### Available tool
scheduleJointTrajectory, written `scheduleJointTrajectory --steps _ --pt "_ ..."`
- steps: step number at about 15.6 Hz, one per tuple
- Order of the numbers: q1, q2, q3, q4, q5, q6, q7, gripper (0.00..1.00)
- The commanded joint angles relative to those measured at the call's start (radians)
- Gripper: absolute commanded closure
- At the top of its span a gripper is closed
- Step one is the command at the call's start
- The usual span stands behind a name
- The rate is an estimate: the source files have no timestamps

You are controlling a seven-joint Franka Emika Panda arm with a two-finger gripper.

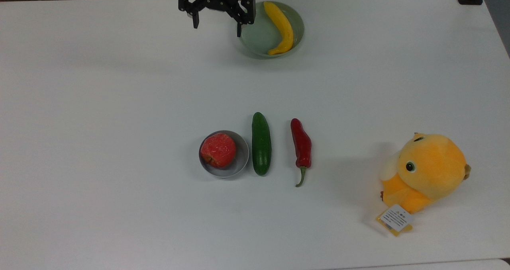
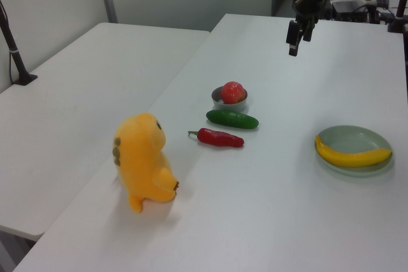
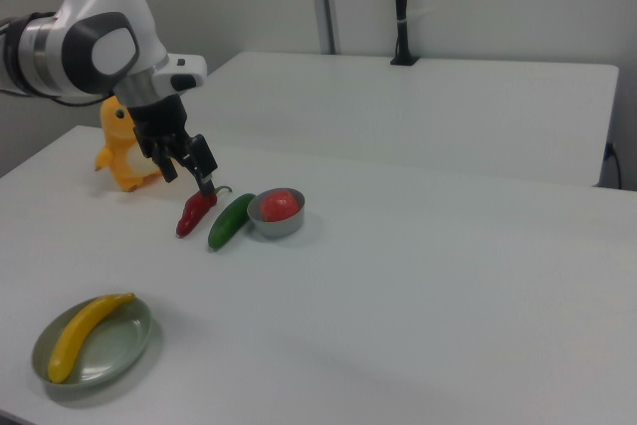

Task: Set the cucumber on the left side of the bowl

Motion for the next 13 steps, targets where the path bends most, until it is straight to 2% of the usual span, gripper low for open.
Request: scheduleJointTrajectory --steps 1,5,8,13 --pt "0.008 0.0 -0.005 -0.011 0.031 0.025 -0.017 0.0" --pt "-0.018 0.017 0.021 -0.002 0.031 0.022 -0.045 0.0" --pt "-0.081 0.039 0.099 0.01 0.031 0.023 -0.085 0.0" --pt "-0.08 0.036 0.102 0.012 0.04 0.023 -0.079 0.0"
